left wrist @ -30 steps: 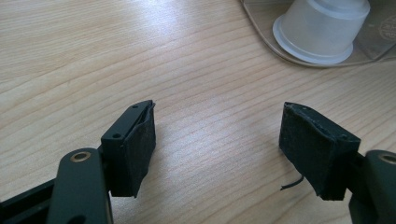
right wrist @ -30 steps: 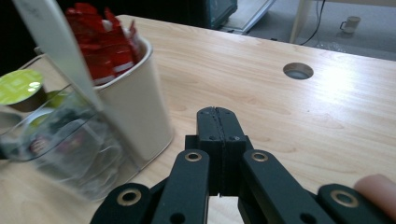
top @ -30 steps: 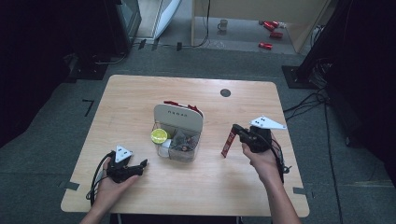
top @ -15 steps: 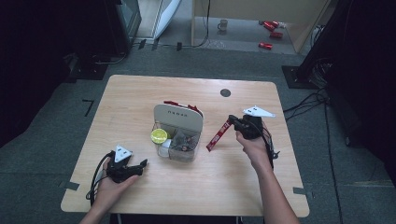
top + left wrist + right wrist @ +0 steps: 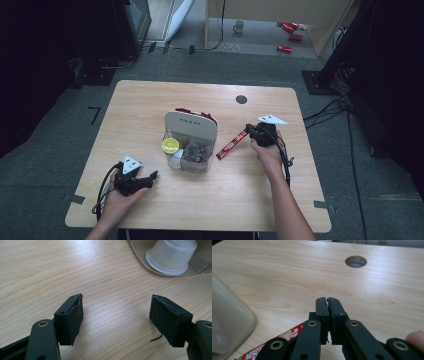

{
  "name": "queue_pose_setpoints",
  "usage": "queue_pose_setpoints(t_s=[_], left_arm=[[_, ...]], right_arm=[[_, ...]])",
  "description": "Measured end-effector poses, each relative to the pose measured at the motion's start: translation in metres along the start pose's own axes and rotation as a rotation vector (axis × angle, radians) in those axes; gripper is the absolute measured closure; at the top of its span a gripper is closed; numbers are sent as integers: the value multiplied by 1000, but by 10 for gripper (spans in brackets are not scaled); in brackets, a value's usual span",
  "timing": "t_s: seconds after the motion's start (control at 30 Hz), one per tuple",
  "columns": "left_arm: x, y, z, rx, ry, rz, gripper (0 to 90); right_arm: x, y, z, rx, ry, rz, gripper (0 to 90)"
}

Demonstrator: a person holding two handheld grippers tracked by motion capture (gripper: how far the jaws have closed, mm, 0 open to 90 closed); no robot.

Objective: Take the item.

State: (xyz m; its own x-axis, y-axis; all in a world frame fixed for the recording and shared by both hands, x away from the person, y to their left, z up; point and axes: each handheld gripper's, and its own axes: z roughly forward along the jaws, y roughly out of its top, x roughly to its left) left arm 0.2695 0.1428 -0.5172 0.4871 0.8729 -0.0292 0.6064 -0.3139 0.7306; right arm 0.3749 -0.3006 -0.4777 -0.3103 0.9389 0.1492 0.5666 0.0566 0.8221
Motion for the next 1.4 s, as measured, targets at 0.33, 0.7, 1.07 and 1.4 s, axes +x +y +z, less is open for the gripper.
queue_pose_setpoints(t_s=[0.33, 0.7, 1.07, 1.4], left_arm=[[-1, 0, 0, 1, 3, 2, 282], [-1, 0, 0, 3, 8, 6, 282], [0, 0, 0, 0, 2, -5, 282], [-2, 0, 0, 2, 14, 4, 282]], right_arm=[[-13, -10, 3, -31, -65, 36, 569], [-26, -39, -36, 16, -174, 64, 176], [-36, -87, -77, 71, -204, 58, 122], [-33, -114, -103, 132, -195, 13, 116]])
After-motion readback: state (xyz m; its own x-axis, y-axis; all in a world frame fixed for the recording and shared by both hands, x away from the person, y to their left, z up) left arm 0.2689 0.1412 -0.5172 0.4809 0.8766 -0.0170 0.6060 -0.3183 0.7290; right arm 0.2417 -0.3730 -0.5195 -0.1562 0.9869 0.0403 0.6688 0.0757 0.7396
